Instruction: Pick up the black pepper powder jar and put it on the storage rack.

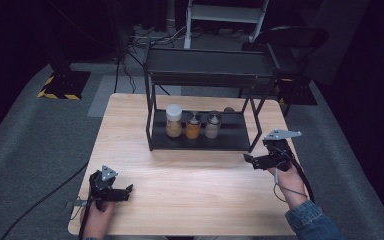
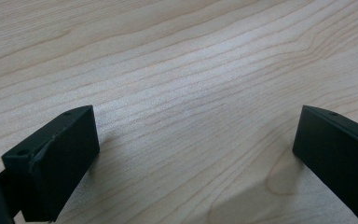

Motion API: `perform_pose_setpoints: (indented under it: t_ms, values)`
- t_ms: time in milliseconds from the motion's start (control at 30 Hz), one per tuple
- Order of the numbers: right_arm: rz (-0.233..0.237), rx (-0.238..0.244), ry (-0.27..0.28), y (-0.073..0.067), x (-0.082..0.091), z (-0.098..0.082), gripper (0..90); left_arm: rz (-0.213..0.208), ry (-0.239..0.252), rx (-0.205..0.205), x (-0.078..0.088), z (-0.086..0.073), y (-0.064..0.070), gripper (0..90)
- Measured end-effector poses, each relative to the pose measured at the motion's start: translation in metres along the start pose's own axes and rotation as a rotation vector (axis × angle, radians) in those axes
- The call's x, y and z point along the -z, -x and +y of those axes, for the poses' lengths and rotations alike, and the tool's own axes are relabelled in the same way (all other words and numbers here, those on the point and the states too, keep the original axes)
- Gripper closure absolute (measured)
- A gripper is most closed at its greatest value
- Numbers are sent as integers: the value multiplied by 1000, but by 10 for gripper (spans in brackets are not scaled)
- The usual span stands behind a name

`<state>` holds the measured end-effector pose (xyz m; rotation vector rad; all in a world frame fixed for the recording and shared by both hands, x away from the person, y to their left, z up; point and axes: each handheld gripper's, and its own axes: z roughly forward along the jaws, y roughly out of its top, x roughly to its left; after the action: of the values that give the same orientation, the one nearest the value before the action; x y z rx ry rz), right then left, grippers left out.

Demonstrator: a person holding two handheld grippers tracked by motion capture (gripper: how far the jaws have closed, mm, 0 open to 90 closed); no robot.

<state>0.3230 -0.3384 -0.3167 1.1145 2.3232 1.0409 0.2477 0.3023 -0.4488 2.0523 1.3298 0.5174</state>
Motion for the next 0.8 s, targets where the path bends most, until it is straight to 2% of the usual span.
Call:
perform_pose_setpoints:
  t_ms: [133, 333, 500, 800]
  values:
    - [-4, -15, 10, 2, 5, -13, 14, 0, 0, 0, 0, 0, 0, 2]
    - [2, -11, 46, 6, 7, -38, 8, 0, 0, 0, 0, 0, 0, 2]
    - [5, -25, 47, 9, 1, -61, 7, 0, 0, 0, 0, 0, 0, 2]
    - [-13, -35, 6, 12, -22, -98, 7, 0, 0, 0, 0, 0, 0, 2]
